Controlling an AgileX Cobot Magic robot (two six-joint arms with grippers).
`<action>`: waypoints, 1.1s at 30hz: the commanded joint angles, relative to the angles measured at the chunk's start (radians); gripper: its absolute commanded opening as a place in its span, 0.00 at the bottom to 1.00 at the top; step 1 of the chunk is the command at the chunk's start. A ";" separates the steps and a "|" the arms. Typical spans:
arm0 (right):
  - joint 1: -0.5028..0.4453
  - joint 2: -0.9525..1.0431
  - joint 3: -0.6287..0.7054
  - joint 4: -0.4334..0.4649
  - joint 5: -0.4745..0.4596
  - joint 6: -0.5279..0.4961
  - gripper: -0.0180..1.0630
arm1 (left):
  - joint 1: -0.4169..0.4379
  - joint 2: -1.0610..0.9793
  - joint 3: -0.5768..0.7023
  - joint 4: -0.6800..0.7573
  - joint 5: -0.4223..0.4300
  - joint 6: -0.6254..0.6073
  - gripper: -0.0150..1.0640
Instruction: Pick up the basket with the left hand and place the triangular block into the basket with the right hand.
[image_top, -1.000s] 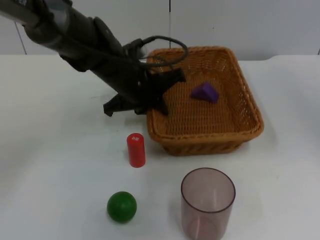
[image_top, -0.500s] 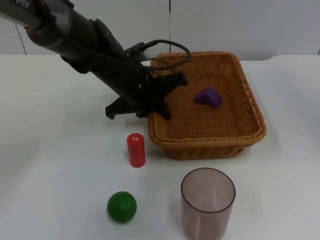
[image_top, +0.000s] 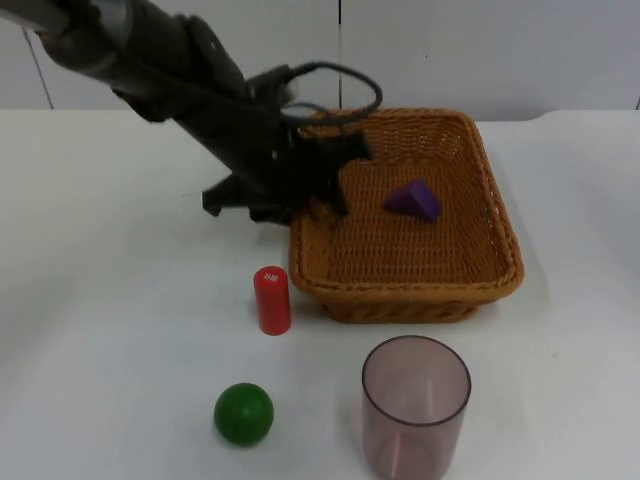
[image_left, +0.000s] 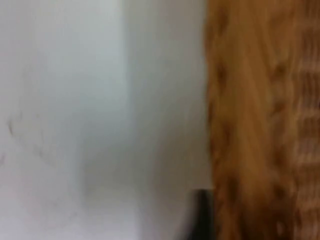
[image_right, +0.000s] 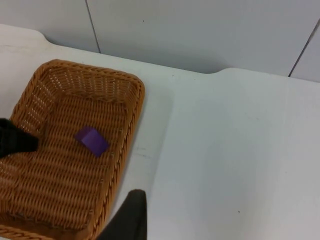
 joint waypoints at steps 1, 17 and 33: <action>-0.005 -0.007 0.000 -0.003 -0.007 -0.002 0.98 | -0.003 -0.033 -0.005 0.018 0.004 -0.009 0.77; -0.005 -0.007 0.000 -0.003 -0.008 -0.002 0.98 | -0.003 -0.298 -0.005 0.626 0.218 -0.337 0.99; -0.005 -0.042 0.087 -0.002 -0.143 0.036 0.98 | 0.110 -0.906 0.126 0.888 0.233 -0.349 0.99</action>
